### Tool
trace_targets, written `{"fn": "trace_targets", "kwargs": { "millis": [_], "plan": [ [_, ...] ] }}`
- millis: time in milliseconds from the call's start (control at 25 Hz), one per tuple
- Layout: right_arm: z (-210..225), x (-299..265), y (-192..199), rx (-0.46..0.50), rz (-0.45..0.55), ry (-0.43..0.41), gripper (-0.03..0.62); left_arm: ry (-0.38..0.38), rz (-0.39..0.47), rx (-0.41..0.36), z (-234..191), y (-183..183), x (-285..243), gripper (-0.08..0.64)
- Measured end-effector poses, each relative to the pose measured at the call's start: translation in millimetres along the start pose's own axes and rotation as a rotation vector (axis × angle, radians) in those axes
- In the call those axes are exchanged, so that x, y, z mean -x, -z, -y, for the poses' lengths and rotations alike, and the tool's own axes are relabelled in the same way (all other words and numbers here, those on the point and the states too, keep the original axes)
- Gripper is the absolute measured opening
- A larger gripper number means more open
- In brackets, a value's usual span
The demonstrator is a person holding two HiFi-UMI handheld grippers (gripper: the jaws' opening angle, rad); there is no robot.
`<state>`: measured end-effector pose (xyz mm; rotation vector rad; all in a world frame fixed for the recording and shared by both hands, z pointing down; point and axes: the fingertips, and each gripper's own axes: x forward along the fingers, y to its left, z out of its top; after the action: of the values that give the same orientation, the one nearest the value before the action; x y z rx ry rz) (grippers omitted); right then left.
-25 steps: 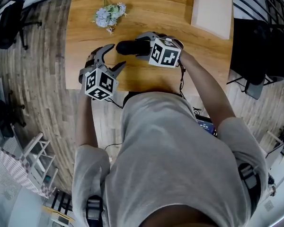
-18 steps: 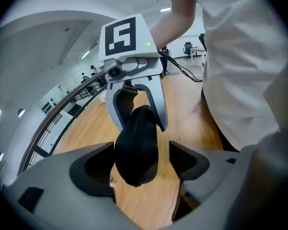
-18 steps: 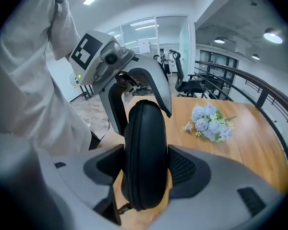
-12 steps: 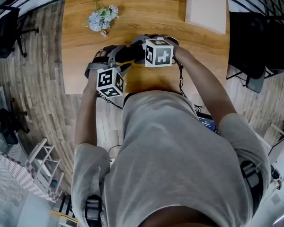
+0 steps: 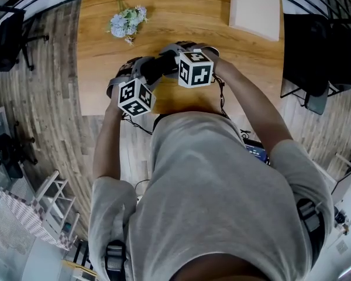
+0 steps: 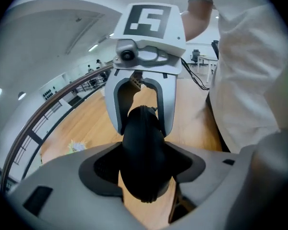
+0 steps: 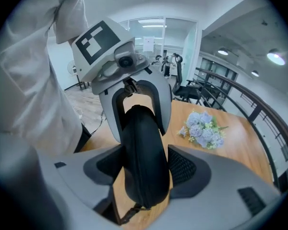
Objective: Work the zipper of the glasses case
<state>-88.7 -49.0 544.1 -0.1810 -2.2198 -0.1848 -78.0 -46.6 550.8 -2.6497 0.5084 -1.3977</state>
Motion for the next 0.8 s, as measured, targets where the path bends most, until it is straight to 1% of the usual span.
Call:
{"fn": "trace_targets", "kwargs": {
  "millis": [120,200,360,480,560,680,720,760,800],
  "plan": [
    [12,5,-2,-0.044,0.059,0.085,0.299,-0.056,0.045,0.079,-9,2,3,0.287],
    [13,10,-1,-0.071,0.089,0.11,0.301,-0.074,0.077,0.097,-10,-2,5,0.284],
    [3,21,2,-0.115,0.144,0.118,0.301,-0.086,0.103,0.039,-1,-10,4,0.284],
    [2,35,3,-0.176,0.205,0.14,0.301,-0.095,0.109,0.03,1,-8,7,0.284],
    [7,45,5,-0.243,0.258,0.166,0.301,-0.105,0.118,0.045,-2,-5,11,0.284],
    [15,60,9,-0.411,0.38,0.181,0.298,-0.122,0.155,0.083,-6,-2,21,0.284],
    [18,66,10,-0.466,0.425,0.188,0.266,-0.131,0.168,0.097,-9,-1,24,0.284],
    [22,73,11,-0.519,0.473,0.2,0.108,-0.14,0.176,0.11,-11,-1,28,0.284],
    [26,80,12,-0.57,0.521,0.212,0.046,-0.147,0.18,0.118,-14,1,30,0.284]
  ]
}}
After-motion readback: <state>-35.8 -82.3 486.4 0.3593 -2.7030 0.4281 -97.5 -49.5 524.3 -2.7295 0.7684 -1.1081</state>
